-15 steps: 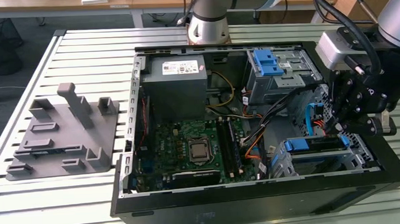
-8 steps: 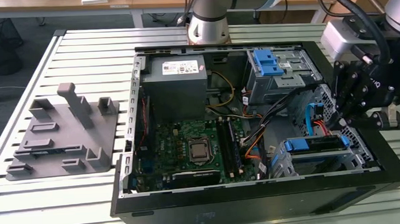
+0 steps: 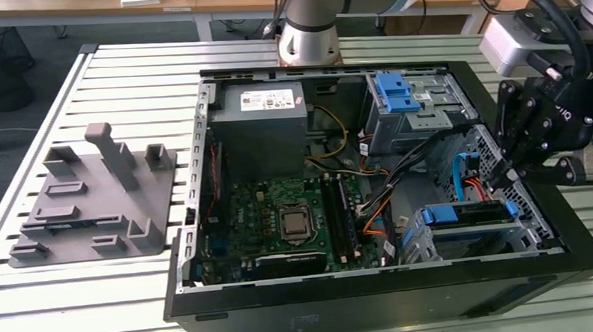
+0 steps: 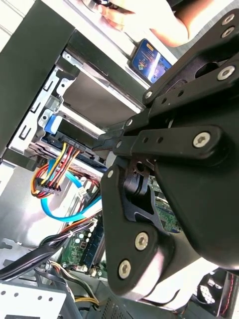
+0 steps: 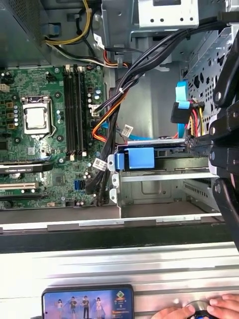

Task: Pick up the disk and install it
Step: 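Insert the second disk wire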

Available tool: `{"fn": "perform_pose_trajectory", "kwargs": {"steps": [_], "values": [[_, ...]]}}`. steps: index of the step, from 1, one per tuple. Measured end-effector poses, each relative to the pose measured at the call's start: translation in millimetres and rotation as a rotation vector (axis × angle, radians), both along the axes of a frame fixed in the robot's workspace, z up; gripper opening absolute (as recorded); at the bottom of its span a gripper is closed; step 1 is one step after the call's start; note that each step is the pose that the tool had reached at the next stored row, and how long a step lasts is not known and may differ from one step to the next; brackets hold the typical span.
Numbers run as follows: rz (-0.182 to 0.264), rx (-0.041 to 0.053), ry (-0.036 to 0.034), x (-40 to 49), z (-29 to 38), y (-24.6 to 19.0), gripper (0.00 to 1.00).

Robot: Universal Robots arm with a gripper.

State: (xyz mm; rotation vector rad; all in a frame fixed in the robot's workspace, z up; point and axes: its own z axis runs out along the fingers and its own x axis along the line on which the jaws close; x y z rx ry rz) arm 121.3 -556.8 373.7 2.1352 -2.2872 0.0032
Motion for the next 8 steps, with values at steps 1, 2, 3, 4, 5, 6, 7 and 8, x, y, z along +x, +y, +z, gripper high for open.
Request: {"fn": "perform_pose_trajectory", "kwargs": {"steps": [1, 2, 3, 4, 5, 6, 7, 8], "values": [[0.000, -0.0001, 0.0000, -0.6, 0.1, 0.0, 0.11], [0.000, -0.0002, 0.0000, -1.4, 0.2, 0.0, 0.11], [0.000, -0.0003, 0.0000, -2.6, 0.2, 0.1, 0.11], [0.000, -0.0004, 0.0000, -4.1, 0.2, 0.0, 0.11], [0.000, -0.0004, 0.0000, -5.9, 0.2, 0.0, 0.11], [0.000, -0.0003, 0.0000, -7.8, 0.2, 0.0, 0.11], [0.000, -0.0003, 0.0000, -9.8, 0.2, 0.0, 0.11], [0.000, -0.0003, 0.0000, -11.9, 0.2, 0.0, 0.11]]}}
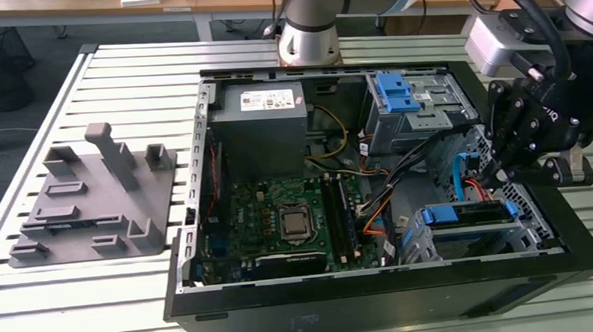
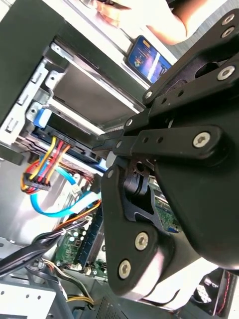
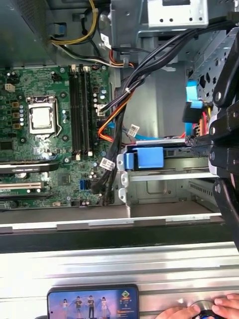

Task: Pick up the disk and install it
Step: 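Insert the second disk wire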

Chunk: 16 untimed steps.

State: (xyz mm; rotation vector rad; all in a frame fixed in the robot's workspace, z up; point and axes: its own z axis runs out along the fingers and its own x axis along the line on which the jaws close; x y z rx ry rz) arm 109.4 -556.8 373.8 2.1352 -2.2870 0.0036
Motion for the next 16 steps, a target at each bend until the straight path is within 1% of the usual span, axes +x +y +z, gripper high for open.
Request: {"fn": "perform_pose_trajectory", "kwargs": {"steps": [3, 8, 13, 16], "values": [[0.000, -0.0001, 0.0000, -6.1, 0.5, 0.4, 0.11], [0.000, 0.0001, 0.0000, -11.2, 3.5, 2.4, 0.11], [0.000, 0.0000, 0.0000, -12.6, 6.8, 7.5, 0.11], [0.000, 0.0000, 0.0000, -12.9, 8.8, 11.9, 0.11]]}}
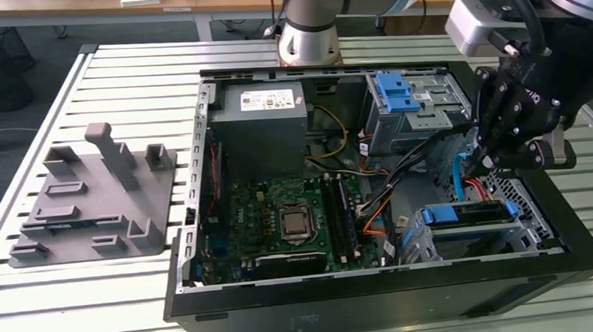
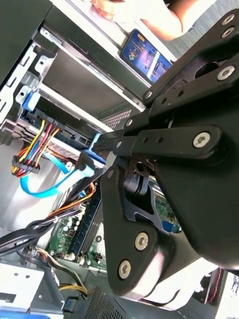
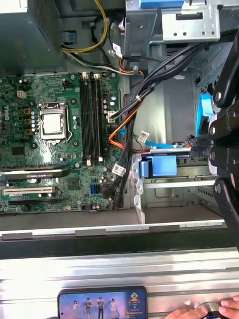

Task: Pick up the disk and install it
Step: 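Insert the second disk wire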

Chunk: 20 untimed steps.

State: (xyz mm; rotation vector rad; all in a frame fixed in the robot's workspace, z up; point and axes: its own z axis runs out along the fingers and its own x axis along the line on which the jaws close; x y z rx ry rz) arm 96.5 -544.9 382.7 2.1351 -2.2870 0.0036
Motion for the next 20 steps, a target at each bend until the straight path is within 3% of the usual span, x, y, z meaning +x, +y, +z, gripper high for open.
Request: {"fn": "perform_pose_trajectory", "kwargs": {"steps": [13, 20], "values": [[0.000, 0.0001, 0.0001, -0.5, 6.0, 18.0, 0.11], [0.000, -0.0002, 0.0000, -0.5, 10.4, 21.4, 0.11]]}}
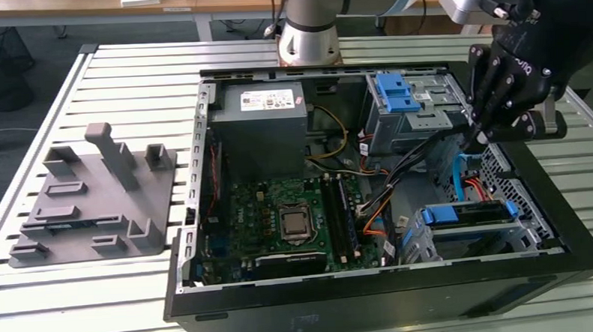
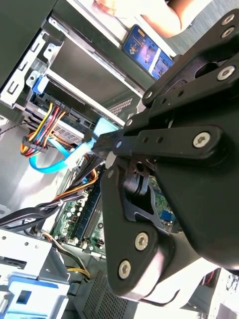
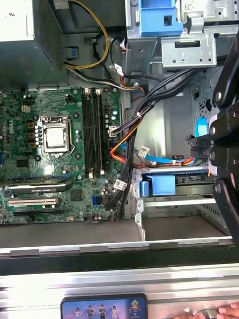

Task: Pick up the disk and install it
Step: 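Insert the second disk wire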

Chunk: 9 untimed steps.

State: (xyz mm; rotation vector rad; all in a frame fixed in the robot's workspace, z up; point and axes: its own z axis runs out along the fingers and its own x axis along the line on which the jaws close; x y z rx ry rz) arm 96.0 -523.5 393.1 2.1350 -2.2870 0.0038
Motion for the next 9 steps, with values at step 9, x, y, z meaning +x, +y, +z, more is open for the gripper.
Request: {"fn": "perform_pose_trajectory", "kwargs": {"steps": [9], "values": [[0.000, -0.0112, 0.0000, 0.0, -5.5, 1.8, 0.11]]}}
